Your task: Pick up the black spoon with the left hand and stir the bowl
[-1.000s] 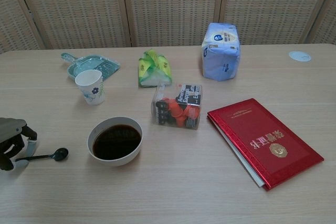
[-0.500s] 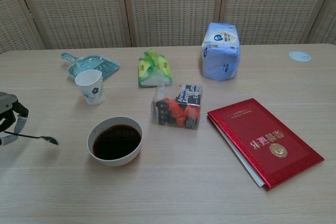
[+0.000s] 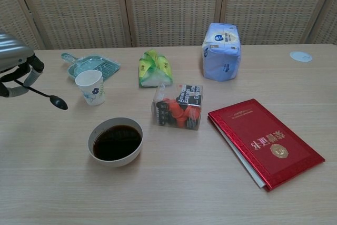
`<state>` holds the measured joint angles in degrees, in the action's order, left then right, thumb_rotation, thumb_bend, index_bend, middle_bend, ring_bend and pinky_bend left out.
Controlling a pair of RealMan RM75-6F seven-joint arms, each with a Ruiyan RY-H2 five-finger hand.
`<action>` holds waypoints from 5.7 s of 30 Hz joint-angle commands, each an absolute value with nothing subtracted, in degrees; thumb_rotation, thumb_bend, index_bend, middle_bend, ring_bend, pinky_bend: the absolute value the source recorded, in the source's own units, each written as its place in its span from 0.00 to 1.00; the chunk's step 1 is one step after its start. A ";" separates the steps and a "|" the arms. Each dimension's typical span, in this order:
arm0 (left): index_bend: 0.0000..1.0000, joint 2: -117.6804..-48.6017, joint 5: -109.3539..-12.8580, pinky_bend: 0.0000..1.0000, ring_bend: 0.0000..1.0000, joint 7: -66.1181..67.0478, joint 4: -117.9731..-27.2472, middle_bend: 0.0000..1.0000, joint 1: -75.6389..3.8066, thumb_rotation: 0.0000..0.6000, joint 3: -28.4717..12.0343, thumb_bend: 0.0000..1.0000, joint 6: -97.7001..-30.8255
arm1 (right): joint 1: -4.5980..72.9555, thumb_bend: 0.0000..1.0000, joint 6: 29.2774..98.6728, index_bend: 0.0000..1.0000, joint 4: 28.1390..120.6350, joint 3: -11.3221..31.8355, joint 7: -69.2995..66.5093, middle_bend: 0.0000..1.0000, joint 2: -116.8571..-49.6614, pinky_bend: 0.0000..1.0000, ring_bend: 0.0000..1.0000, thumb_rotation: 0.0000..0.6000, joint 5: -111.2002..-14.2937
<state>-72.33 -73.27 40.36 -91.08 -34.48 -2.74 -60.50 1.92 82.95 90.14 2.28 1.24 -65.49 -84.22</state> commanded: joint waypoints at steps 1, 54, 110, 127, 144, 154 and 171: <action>0.64 -70.60 -75.89 0.74 0.77 44.61 -93.23 0.83 -36.98 1.00 -3.22 0.38 -59.97 | 1.96 0.13 83.07 0.23 90.39 2.28 1.44 0.16 -65.40 0.11 0.07 1.00 -84.37; 0.67 -94.22 -78.76 0.74 0.77 82.82 -79.59 0.83 -50.22 1.00 -2.40 0.38 -48.64 | -0.03 0.13 85.03 0.23 87.96 1.78 -2.76 0.17 -66.14 0.11 0.07 1.00 -84.35; 0.67 -93.38 -76.46 0.74 0.77 81.97 -84.26 0.83 -50.39 1.00 1.82 0.38 -52.89 | 0.00 0.13 83.77 0.23 87.20 2.11 -3.19 0.17 -66.59 0.11 0.07 1.00 -83.36; 0.67 -94.41 -72.88 0.74 0.77 80.96 -80.49 0.83 -50.64 1.00 1.16 0.38 -53.36 | 0.12 0.13 83.25 0.23 87.59 2.05 -2.63 0.17 -66.75 0.11 0.07 1.00 -83.22; 0.67 -94.07 -74.27 0.74 0.77 80.79 -83.70 0.83 -50.76 1.00 1.83 0.38 -54.40 | 0.09 0.13 83.20 0.23 87.42 2.03 -2.84 0.17 -66.79 0.11 0.07 1.00 -83.22; 0.67 -95.27 -72.24 0.74 0.77 81.80 -81.07 0.83 -51.65 1.00 1.10 0.38 -53.78 | 0.19 0.13 82.93 0.23 87.36 2.09 -2.82 0.17 -66.83 0.11 0.07 1.00 -83.03; 0.67 -93.22 -72.47 0.74 0.77 82.48 -82.82 0.82 -50.46 1.00 3.04 0.37 -55.59 | 0.24 0.13 83.23 0.23 87.12 2.06 -3.22 0.17 -67.00 0.11 0.07 1.00 -83.54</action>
<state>-93.23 -72.52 82.37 -82.72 -50.43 3.08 -55.53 0.23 83.23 87.12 2.06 -3.22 -67.00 -83.55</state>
